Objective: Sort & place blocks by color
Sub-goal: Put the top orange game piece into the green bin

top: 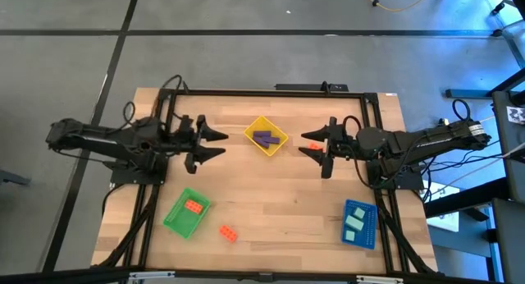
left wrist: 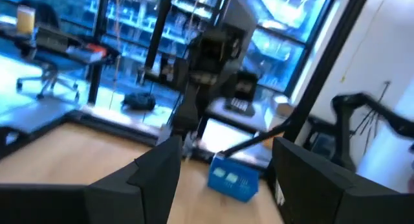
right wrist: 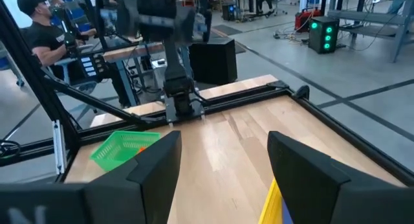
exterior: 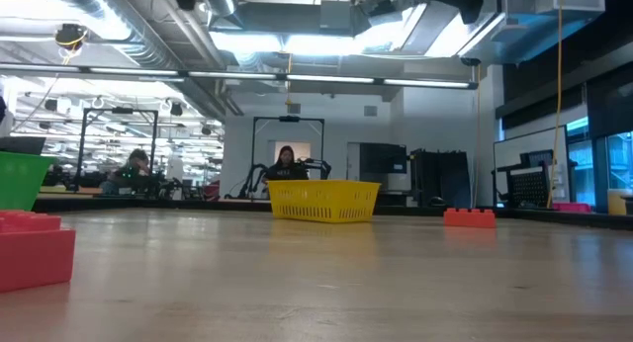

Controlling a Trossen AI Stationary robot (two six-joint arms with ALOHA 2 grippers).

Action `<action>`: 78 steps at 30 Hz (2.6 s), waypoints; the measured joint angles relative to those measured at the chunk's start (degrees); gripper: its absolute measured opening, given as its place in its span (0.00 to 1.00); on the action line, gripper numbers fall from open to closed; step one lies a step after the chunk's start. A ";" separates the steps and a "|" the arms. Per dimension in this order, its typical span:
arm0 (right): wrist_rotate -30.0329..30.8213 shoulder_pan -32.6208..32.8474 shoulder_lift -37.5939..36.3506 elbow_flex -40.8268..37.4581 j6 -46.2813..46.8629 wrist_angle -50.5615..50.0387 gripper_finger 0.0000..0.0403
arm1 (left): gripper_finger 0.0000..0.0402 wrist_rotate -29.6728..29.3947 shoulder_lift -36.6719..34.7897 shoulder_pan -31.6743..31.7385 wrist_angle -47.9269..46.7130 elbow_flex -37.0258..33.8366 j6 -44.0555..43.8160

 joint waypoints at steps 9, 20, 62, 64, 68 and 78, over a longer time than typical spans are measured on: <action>-0.04 -0.02 0.00 0.00 0.02 -0.01 0.58 | 0.58 -1.34 1.28 -0.22 0.27 -0.85 1.58; -0.01 -0.01 0.00 0.00 0.22 -0.07 0.58 | 0.58 -1.60 1.31 -0.22 0.19 -0.84 1.62; -15.63 -26.84 41.29 12.63 5.96 -55.00 0.77 | 0.58 -4.65 1.09 -0.18 0.31 -0.81 1.32; -15.96 -26.90 42.50 12.63 5.72 -54.66 0.77 | 0.58 -5.10 1.09 -0.17 0.46 -0.81 1.32; -16.58 -27.26 44.58 12.63 4.55 -53.15 0.77 | 0.58 -5.90 1.09 -0.17 1.11 -0.81 1.38; -19.72 -27.91 46.73 12.87 3.13 -52.83 0.71 | 0.58 -5.95 1.09 -0.17 1.10 -0.81 1.42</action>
